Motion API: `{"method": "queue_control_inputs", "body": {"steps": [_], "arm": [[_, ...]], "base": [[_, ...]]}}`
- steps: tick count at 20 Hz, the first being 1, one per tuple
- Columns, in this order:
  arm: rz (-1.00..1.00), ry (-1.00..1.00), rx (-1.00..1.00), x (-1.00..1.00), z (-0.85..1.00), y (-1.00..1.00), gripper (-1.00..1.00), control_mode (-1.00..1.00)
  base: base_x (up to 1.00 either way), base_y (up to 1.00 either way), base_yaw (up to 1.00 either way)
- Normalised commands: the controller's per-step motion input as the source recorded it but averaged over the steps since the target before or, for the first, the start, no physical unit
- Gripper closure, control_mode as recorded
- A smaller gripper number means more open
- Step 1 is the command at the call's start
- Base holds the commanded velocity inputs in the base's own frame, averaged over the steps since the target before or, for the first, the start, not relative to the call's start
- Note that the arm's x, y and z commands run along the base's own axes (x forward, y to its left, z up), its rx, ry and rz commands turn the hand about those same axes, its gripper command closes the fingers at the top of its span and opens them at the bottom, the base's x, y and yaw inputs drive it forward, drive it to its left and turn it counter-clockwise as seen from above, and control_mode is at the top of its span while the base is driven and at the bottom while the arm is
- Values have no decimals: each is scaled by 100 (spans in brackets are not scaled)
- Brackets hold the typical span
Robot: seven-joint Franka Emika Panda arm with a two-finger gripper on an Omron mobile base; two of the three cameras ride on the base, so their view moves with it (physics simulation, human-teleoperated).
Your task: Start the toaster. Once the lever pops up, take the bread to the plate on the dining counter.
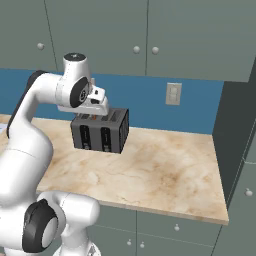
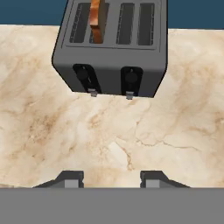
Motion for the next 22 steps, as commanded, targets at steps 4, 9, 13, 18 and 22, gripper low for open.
{"method": "queue_control_inputs", "body": {"steps": [4, 9, 13, 18, 22], "arm": [[0, -6, 0, -2, -1, 0, -100, -100], [0, -19, 0, -10, -13, 7, -100, -100], [0, -19, 0, -5, -16, 25, -100, -100], [0, -10, 0, 0, -9, 34, -100, -100], [0, 0, 0, 0, 0, 41, -100, -100]], "base": [[0, 0, 0], [0, 0, 0], [0, 0, 0], [0, 0, 0], [0, 0, 0]]}}
